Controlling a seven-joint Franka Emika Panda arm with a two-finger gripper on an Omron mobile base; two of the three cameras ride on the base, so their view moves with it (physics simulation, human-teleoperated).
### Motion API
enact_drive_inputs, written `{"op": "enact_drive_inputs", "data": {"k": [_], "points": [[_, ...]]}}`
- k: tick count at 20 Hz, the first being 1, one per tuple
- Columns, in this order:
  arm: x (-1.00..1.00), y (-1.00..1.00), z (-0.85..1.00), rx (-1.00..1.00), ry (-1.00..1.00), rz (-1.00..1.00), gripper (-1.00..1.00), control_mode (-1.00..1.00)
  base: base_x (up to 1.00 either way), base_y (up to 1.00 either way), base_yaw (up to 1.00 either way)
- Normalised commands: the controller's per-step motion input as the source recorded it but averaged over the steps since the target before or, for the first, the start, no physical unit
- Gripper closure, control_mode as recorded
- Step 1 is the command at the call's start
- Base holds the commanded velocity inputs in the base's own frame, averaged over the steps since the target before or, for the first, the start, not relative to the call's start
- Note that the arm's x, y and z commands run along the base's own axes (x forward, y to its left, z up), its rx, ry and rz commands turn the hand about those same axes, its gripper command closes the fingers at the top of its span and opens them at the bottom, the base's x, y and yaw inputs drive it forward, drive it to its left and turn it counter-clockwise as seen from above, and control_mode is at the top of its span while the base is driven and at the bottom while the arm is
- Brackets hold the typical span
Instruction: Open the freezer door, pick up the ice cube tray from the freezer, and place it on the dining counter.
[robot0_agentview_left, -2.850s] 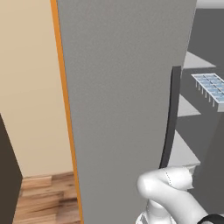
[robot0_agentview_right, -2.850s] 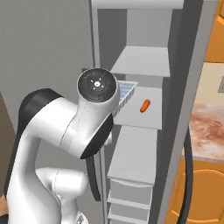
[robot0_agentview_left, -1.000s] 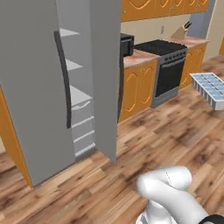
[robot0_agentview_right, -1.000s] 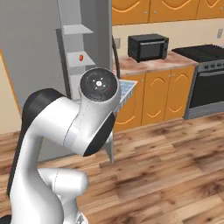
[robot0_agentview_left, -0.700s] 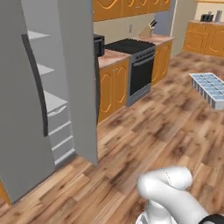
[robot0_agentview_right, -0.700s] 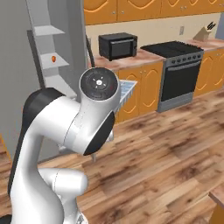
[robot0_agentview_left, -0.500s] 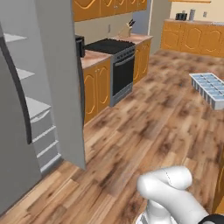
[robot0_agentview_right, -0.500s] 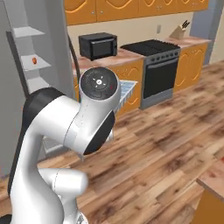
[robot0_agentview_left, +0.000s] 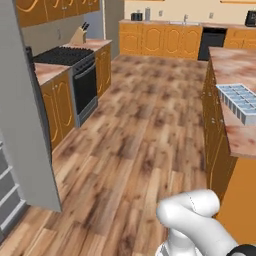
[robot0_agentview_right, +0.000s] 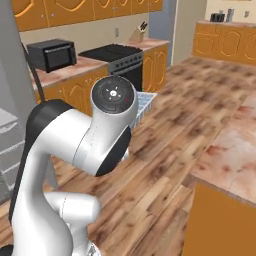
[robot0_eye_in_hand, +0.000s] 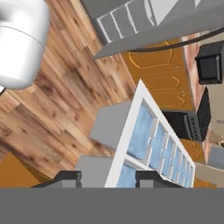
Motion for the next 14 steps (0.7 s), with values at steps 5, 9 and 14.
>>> {"op": "enact_drive_inputs", "data": {"k": [5, 9, 14], "points": [[0.0, 0.0, 0.0, 0.0, 0.0, 0.0, 1.0, 1.0, 0.0, 0.0, -0.43], [0.0, 0.0, 0.0, 0.0, 0.0, 0.0, 1.0, 1.0, 0.04, 0.0, -0.34], [0.0, 0.0, 0.0, 0.0, 0.0, 0.0, 1.0, 1.0, -0.02, -0.21, -0.15]]}}
